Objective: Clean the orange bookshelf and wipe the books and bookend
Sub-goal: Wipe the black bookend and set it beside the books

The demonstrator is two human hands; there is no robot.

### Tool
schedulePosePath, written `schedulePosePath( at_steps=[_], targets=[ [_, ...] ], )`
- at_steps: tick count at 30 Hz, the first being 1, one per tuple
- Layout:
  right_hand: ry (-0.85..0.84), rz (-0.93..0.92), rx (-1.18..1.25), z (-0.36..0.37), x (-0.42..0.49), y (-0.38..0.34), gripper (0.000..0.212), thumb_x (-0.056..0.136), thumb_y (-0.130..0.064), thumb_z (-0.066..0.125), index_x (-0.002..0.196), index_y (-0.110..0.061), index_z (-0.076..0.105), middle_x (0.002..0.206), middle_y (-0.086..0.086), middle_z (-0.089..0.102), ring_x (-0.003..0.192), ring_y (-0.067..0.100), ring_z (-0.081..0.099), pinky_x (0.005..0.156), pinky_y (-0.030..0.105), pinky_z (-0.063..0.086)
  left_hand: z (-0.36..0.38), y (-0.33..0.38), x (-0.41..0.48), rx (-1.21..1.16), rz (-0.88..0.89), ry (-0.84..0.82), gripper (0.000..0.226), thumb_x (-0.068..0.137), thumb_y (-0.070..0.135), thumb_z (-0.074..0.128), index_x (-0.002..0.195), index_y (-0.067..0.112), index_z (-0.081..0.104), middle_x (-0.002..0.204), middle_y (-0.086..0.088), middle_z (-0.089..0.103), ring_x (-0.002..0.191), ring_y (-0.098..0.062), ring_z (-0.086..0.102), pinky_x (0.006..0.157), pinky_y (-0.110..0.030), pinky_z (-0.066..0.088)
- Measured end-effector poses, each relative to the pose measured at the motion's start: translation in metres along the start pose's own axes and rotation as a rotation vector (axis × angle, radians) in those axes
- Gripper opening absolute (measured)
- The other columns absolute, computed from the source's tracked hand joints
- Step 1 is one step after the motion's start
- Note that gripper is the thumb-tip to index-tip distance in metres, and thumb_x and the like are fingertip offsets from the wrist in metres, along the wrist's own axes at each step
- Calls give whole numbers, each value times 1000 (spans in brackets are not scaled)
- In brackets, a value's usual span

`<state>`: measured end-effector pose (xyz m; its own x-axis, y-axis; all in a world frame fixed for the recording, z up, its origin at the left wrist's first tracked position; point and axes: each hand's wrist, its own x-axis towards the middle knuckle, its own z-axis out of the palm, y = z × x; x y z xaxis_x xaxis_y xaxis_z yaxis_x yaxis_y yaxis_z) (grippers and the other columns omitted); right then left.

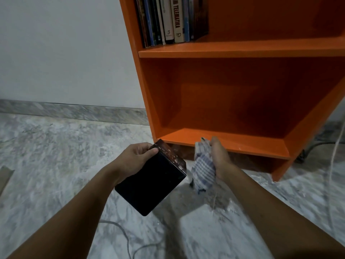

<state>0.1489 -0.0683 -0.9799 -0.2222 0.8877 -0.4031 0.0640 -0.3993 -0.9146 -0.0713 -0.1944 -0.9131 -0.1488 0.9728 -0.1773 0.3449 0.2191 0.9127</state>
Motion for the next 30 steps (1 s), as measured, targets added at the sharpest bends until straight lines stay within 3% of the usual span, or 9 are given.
schedulePosePath(
  at_steps=[3,7,11,13,16,18,22,25,30],
  targets=[
    [-146,-196,1,17,-6,-23,34,100,-30,41,80,-12,62,86,15,73,82,34,68,82,45,55,2,-2,2,14,-6,-20,21,102,22,53,95,17,72,87,-2,76,82,-16,73,74,-28,52],
    [-296,-413,-186,56,-28,-31,6,97,-23,58,99,-18,60,97,-1,68,84,12,67,77,26,53,11,2,7,60,81,-33,21,101,17,54,93,21,73,86,5,76,79,-7,71,71,-18,49],
    [-325,-697,-319,75,-31,2,34,101,-46,47,131,-34,58,131,-16,59,123,1,53,109,33,40,14,9,8,93,177,3,20,100,15,55,98,27,72,92,13,77,88,-1,71,75,-14,50],
    [-269,-715,-275,78,-29,13,38,103,-45,43,137,-31,55,139,-19,52,131,-2,43,112,26,33,12,9,10,159,212,-8,26,99,15,57,94,34,73,92,15,76,89,-1,70,78,-16,49],
    [-142,-608,-187,76,-23,22,33,105,-37,44,117,-19,67,117,-6,62,108,6,57,84,14,42,9,11,8,244,200,-36,33,98,17,58,80,41,72,82,18,73,79,1,68,74,-15,46],
    [-65,-439,-242,65,-6,32,33,104,-29,46,93,-7,68,90,3,63,85,17,57,65,22,38,8,18,7,232,197,-65,27,98,18,59,87,38,73,89,17,75,87,-1,70,78,-17,48],
    [82,-75,-207,35,26,62,44,100,-38,54,87,-1,73,88,13,69,86,24,61,74,34,43,7,34,9,267,226,-131,17,99,21,58,103,26,74,102,8,76,99,-9,71,93,-32,53],
    [248,-171,-196,24,22,57,44,103,-35,46,69,-12,59,69,5,57,71,21,53,65,33,39,5,35,12,225,209,-117,16,99,22,57,103,18,73,99,0,76,95,-16,72,93,-40,55],
    [252,-618,-215,39,-18,17,42,104,-39,44,85,-6,61,67,-1,48,60,14,46,56,32,35,5,21,15,291,174,-42,17,99,25,57,96,28,73,92,8,76,88,-7,71,86,-31,54]
  ],
)
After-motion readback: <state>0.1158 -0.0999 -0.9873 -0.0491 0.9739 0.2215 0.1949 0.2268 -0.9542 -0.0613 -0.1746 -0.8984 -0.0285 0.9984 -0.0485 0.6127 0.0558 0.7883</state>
